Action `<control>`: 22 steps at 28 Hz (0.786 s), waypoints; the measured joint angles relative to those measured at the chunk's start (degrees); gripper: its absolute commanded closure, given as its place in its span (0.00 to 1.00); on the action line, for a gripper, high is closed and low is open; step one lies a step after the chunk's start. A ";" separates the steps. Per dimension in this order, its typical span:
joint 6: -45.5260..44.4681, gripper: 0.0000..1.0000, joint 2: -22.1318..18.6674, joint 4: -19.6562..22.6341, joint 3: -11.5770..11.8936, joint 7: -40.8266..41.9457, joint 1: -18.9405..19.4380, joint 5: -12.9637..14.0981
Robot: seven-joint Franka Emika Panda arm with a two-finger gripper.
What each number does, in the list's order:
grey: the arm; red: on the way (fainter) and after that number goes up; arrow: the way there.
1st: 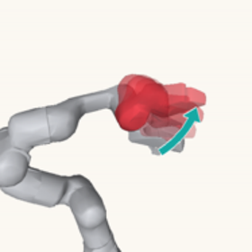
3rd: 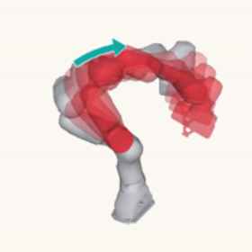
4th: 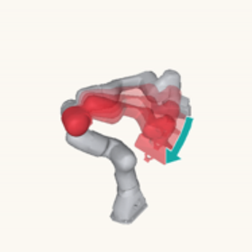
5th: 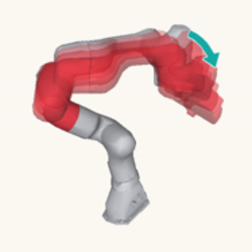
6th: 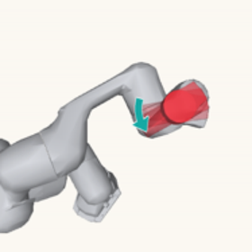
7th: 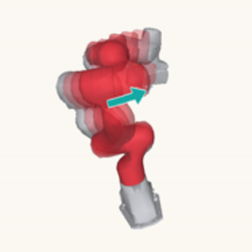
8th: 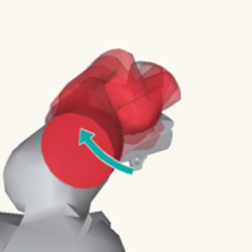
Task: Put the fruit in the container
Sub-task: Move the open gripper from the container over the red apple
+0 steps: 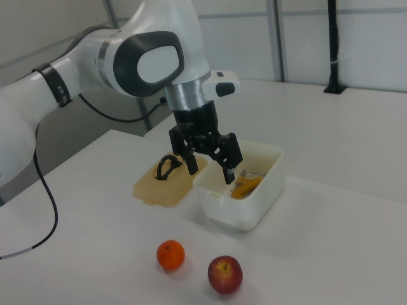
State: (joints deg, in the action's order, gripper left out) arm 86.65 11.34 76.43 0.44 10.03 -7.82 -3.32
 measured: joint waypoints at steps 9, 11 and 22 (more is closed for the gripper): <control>0.04 0.00 -0.10 3.43 0.09 4.81 0.94 0.03; 0.67 0.00 -0.25 4.56 -0.19 5.90 1.17 0.07; 15.48 0.00 -3.58 17.73 -2.50 6.59 2.20 1.89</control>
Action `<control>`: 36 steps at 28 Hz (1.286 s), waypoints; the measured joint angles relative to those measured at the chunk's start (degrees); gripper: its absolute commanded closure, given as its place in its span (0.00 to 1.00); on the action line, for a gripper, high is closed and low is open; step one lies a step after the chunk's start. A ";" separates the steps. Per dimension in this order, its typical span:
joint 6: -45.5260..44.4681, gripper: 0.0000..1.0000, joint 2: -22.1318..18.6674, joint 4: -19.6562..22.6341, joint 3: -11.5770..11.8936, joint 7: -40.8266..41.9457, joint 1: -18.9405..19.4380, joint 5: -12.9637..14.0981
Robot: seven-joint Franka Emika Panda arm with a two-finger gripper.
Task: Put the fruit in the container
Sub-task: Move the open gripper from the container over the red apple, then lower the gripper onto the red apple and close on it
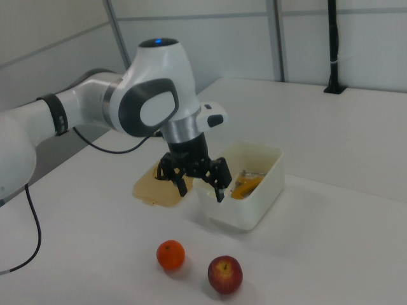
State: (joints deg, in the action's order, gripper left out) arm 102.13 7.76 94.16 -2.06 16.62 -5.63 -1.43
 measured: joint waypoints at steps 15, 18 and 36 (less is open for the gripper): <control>3.14 0.00 4.09 8.71 -1.09 0.02 0.11 -2.97; 3.14 0.00 5.39 8.75 -1.08 0.02 -0.05 -5.77; 4.73 0.00 11.43 8.77 -0.98 0.03 -0.13 -12.18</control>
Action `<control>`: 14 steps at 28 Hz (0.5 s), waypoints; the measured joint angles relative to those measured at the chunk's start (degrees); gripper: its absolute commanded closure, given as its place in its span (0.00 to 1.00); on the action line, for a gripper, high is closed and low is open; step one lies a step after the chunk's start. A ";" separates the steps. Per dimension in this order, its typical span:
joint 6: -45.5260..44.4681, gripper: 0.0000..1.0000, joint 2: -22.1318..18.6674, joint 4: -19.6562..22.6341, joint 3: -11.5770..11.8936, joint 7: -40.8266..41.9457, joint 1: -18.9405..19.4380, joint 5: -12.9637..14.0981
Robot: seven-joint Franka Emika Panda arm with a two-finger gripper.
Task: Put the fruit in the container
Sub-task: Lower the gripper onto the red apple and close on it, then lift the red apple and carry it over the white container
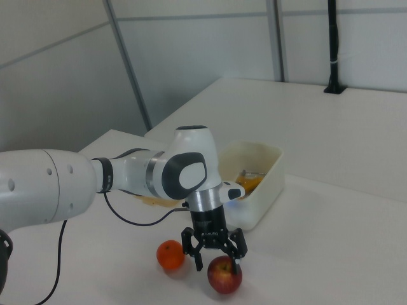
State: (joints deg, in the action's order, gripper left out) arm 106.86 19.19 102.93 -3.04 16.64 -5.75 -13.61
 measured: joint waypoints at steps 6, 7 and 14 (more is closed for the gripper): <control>1.84 0.09 1.50 0.00 0.06 -0.05 -0.08 -0.99; 2.02 0.19 1.69 0.01 0.06 -0.07 -0.09 -1.23; 2.21 1.00 2.03 -0.17 0.07 -0.13 -0.11 -1.55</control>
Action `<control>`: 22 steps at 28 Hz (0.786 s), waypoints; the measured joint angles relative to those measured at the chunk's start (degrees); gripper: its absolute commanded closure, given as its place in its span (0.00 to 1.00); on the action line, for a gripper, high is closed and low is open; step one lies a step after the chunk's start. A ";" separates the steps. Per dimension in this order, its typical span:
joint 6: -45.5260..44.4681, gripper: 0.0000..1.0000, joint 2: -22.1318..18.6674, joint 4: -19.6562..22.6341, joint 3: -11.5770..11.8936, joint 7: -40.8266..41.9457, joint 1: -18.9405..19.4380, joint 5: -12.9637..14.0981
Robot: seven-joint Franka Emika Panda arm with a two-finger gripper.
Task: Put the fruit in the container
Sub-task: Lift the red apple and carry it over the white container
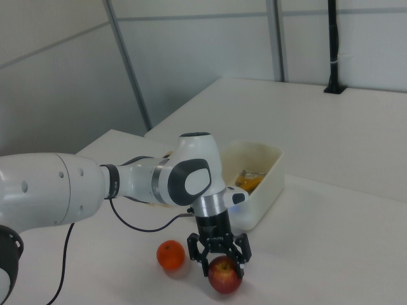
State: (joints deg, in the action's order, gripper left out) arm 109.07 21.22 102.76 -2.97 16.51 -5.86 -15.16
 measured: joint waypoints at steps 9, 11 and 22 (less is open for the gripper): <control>-0.60 1.00 -1.18 -4.44 0.01 -5.38 -0.02 2.40; -1.51 1.00 -1.98 -7.85 0.01 -7.26 -0.02 5.34; 7.47 0.97 -3.14 -16.84 -0.95 -18.61 0.19 13.65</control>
State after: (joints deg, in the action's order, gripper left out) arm 116.53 18.08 85.92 -3.92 -2.10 -5.67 -1.51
